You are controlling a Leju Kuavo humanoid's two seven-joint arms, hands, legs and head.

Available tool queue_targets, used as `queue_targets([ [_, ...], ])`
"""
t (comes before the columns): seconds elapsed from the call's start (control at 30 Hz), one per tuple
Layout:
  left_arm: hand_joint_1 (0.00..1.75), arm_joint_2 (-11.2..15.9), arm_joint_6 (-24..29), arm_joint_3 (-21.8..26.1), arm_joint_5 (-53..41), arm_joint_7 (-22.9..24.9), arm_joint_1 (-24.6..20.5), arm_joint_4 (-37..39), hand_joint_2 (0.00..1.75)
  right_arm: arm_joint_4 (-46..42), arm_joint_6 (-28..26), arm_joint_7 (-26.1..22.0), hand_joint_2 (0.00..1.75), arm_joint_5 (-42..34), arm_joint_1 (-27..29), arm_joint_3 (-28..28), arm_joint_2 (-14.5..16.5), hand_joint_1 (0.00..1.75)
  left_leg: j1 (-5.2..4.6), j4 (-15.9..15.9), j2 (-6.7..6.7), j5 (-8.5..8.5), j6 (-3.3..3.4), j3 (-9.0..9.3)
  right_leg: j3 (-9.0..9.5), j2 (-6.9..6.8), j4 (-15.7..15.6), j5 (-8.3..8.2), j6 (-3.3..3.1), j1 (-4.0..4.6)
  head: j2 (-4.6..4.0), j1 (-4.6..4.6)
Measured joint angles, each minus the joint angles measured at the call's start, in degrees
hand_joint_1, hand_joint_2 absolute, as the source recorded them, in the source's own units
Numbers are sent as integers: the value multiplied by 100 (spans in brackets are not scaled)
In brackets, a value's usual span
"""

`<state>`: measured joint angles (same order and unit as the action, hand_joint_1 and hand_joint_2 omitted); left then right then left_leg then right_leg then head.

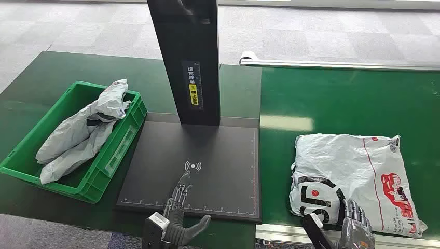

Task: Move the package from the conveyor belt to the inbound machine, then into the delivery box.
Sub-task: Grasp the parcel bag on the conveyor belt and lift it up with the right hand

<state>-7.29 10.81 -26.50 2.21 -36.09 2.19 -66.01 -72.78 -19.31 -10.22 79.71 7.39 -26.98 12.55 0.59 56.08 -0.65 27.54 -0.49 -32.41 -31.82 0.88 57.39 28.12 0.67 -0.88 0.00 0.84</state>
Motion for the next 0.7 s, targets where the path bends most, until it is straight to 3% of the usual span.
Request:
queue_targets([
  [0.33,0,-74,-69,2,-68,0,-103,97,175,217,-381,289,175,-358,-81,586,-330,0,-1,2,-1,0,0,0,0,-1,0,-1,1,-1,0,1],
  [0.7,0,-89,-69,3,-94,2,-109,107,175,413,-455,283,175,-516,-126,811,-485,0,-1,1,-1,0,1,0,1,0,0,-1,1,-1,0,1],
])
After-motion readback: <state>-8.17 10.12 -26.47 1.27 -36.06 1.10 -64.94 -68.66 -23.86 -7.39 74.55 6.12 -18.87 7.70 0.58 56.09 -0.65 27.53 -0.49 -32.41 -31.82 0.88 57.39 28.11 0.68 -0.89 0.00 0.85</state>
